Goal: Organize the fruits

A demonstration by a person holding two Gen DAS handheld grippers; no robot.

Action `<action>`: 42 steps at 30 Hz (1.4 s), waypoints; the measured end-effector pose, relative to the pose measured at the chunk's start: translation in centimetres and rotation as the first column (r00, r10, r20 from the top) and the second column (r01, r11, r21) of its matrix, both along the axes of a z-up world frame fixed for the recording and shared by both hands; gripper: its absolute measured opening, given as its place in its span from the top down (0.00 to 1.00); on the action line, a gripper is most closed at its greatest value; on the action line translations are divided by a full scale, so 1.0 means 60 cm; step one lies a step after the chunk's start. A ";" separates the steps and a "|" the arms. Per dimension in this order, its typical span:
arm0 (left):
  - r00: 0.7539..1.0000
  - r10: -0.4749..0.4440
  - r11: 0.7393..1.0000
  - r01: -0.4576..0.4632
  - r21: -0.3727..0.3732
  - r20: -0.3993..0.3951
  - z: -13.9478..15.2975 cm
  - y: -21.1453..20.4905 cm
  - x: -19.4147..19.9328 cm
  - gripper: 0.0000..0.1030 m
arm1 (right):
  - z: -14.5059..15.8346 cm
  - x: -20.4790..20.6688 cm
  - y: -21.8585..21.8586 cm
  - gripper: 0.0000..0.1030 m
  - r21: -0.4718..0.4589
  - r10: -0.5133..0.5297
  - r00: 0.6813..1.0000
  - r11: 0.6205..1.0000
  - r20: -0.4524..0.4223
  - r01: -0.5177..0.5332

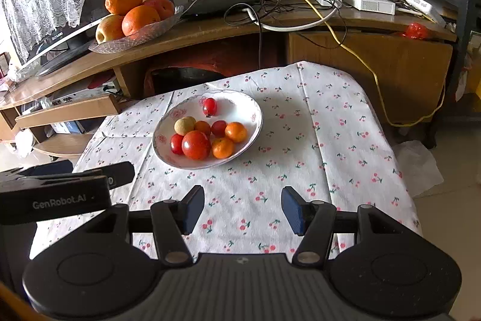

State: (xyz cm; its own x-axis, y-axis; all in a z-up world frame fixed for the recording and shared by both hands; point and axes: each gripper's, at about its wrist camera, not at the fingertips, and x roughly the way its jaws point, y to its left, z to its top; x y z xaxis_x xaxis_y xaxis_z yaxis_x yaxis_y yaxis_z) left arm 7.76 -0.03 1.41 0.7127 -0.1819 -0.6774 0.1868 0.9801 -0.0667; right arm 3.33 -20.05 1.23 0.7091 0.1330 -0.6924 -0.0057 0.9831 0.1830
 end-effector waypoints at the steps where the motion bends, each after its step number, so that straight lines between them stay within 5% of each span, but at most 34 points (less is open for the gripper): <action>1: 1.000 0.000 1.000 0.000 0.001 -0.004 -0.002 0.001 -0.002 0.00 | 0.000 -0.004 0.001 0.45 0.001 0.002 1.000 1.000 -0.001 -0.002; 19: 0.999 -0.050 0.989 0.052 0.137 -0.016 -0.023 -0.017 -0.081 0.00 | -0.017 -0.076 0.020 0.45 -0.039 0.019 0.999 0.999 -0.031 -0.021; 26: 0.997 -0.064 0.992 0.068 0.108 -0.038 -0.025 -0.007 -0.099 0.00 | -0.019 -0.098 0.020 0.45 -0.028 0.021 0.999 0.999 -0.034 -0.022; 33: 0.998 -0.052 0.981 0.060 0.185 -0.047 -0.029 -0.021 -0.117 0.00 | -0.026 -0.110 0.023 0.45 -0.040 0.016 0.999 0.999 -0.048 -0.018; 42: 0.996 -0.052 0.987 0.063 0.150 -0.075 -0.030 -0.013 -0.122 0.00 | -0.029 -0.117 0.021 0.45 -0.032 0.006 0.999 0.999 -0.052 -0.008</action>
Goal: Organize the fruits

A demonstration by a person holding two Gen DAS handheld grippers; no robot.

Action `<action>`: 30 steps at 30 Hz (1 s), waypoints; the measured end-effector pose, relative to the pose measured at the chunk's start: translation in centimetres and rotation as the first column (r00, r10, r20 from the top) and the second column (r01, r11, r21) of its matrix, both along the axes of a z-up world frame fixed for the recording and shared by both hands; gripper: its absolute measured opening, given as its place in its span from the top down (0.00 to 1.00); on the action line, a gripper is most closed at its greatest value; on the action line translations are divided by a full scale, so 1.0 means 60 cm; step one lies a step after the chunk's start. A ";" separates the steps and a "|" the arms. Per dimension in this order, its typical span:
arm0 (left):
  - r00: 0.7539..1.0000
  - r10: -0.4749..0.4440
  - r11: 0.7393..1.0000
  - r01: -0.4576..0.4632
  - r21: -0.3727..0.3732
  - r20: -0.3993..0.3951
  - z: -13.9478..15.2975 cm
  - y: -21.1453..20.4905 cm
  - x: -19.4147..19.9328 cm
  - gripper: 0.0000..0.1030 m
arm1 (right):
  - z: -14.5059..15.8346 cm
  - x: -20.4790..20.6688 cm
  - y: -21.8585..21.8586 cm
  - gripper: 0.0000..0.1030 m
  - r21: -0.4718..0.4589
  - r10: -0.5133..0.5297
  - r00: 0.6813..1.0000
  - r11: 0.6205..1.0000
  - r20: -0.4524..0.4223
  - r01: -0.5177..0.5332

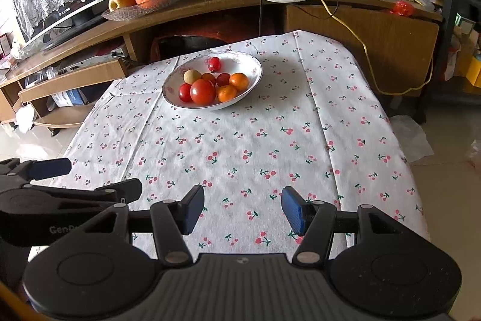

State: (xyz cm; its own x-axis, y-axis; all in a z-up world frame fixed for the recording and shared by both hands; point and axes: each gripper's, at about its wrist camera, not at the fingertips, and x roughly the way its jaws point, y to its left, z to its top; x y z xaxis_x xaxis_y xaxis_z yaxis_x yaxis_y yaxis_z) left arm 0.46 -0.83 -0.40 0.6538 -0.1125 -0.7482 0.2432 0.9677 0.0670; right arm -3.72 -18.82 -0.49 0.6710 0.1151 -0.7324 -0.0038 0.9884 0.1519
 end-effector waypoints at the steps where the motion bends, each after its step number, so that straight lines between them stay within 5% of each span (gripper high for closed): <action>1: 1.000 0.002 1.000 -0.002 0.004 0.002 0.000 -0.001 -0.001 0.00 | -0.001 -0.001 0.001 0.45 0.000 0.001 1.000 1.000 -0.001 -0.001; 18: 0.997 0.038 0.998 -0.041 -0.039 -0.069 -0.004 0.009 0.004 0.02 | -0.005 -0.002 0.006 0.45 0.012 0.006 1.000 1.000 -0.008 -0.006; 30: 1.000 0.010 1.000 -0.010 0.013 -0.008 -0.001 0.001 -0.002 0.05 | -0.006 -0.001 0.008 0.45 0.007 0.011 1.000 1.000 -0.014 -0.011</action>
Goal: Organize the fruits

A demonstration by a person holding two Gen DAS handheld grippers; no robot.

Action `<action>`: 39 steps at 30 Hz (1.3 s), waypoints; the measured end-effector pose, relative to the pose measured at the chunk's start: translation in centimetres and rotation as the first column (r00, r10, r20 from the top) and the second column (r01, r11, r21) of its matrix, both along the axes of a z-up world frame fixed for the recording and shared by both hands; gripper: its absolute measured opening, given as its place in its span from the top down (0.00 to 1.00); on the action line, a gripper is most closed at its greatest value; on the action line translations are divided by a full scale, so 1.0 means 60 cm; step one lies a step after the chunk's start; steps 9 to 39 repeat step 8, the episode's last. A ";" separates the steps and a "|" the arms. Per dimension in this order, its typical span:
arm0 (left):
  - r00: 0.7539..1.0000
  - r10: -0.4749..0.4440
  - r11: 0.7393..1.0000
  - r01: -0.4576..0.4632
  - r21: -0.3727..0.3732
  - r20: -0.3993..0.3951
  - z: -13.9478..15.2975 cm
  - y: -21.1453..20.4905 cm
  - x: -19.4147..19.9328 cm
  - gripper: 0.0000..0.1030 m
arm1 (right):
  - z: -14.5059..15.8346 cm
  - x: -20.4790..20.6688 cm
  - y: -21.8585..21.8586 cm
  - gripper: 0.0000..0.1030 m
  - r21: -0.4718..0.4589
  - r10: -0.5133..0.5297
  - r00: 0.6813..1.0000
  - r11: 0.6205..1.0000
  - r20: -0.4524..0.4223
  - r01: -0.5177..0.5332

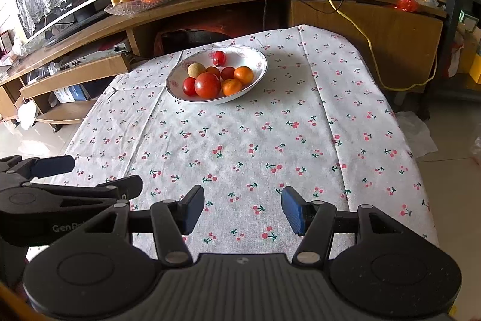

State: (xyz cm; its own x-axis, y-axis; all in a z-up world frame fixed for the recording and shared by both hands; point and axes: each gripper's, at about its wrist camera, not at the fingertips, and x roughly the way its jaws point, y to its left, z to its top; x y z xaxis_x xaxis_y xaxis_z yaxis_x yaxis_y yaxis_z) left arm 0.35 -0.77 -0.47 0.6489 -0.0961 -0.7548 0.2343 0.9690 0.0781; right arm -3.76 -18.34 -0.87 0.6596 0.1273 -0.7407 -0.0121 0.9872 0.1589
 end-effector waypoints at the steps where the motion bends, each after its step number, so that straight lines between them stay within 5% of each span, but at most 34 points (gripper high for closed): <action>1: 1.000 0.000 1.000 0.000 -0.003 -0.002 0.000 0.000 0.001 0.05 | 0.000 0.000 0.000 0.45 0.001 0.000 1.000 1.000 0.000 0.000; 39: 1.000 0.008 1.000 -0.008 -0.014 -0.015 -0.002 0.002 0.003 0.05 | -0.001 0.001 -0.001 0.45 0.000 -0.002 1.000 1.000 0.000 0.002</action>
